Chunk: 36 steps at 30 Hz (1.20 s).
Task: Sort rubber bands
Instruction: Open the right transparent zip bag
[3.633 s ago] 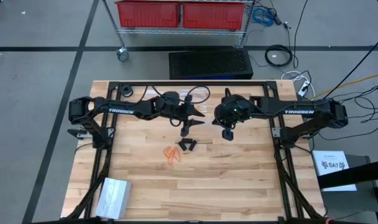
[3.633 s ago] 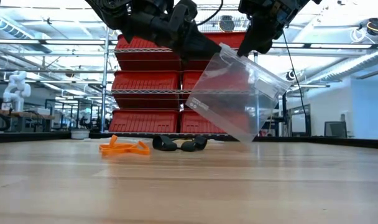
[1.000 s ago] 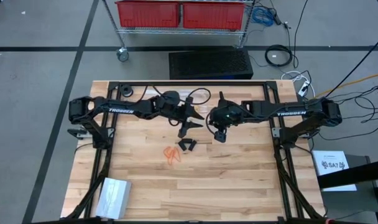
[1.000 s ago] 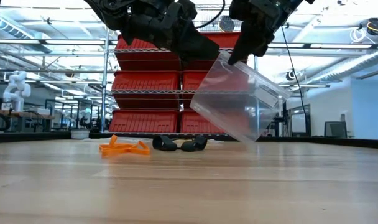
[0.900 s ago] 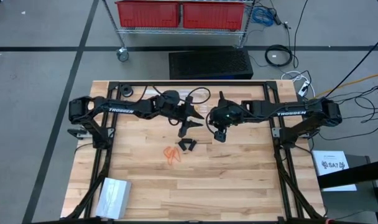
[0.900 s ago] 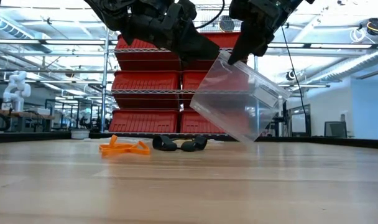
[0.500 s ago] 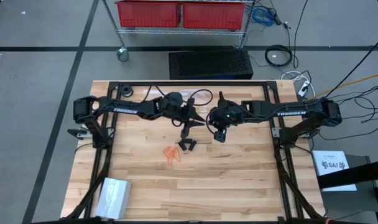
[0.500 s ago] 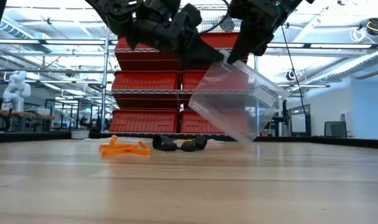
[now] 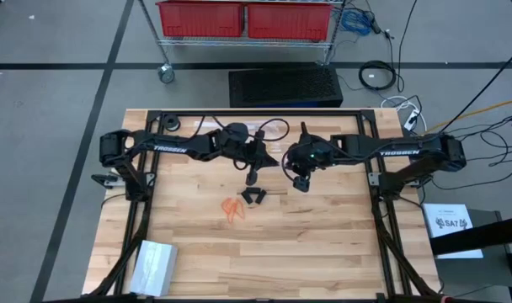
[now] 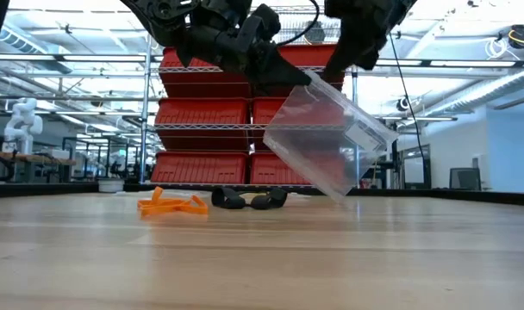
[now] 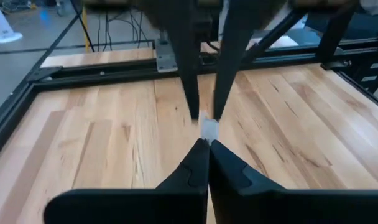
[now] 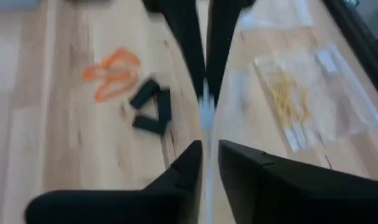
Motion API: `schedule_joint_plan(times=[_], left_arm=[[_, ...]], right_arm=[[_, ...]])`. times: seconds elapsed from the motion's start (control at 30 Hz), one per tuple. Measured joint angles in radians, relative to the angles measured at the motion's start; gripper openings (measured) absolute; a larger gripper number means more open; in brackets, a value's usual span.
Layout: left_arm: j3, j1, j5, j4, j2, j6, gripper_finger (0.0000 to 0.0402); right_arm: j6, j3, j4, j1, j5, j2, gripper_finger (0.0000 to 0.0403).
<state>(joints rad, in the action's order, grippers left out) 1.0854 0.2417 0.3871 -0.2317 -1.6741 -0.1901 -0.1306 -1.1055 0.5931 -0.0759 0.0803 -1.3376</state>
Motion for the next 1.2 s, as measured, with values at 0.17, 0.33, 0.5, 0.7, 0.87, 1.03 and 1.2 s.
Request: schedule_joint_plan(times=[0.17, 0.33, 0.5, 0.7, 0.87, 1.03, 1.2], left_arm=[[0.000, 0.000, -0.006, 0.000, 0.000, -0.003, 0.0002], [0.000, 0.000, -0.025, 0.000, 0.000, -0.010, 0.0002], [0.000, 0.000, -0.027, -0.011, 0.000, -0.010, 0.0001], [0.000, 0.000, -0.028, -0.018, 0.000, -0.010, 0.0001], [0.000, 0.006, -0.033, -0.014, 0.001, -0.009, 0.0000], [0.000, 0.029, -0.040, -0.010, 0.016, -0.007, 0.0000], [-0.001, 0.045, -0.039, -0.014, 0.031, -0.007, 0.0000]], right_arm=[[-0.038, -0.020, -0.027, -0.009, -0.001, 0.027, 0.0092], [-0.041, -0.021, -0.052, -0.008, -0.005, 0.016, 0.0118], [-0.024, -0.020, -0.082, -0.007, -0.004, -0.016, 0.0113], [-0.003, -0.020, -0.080, -0.007, 0.007, -0.039, 0.0053], [0.018, -0.020, -0.076, 0.000, 0.053, -0.042, 0.0012], [-0.001, -0.022, -0.047, 0.005, 0.062, -0.042, 0.0009], [-0.018, -0.022, -0.012, 0.022, 0.068, -0.042, 0.0006]])
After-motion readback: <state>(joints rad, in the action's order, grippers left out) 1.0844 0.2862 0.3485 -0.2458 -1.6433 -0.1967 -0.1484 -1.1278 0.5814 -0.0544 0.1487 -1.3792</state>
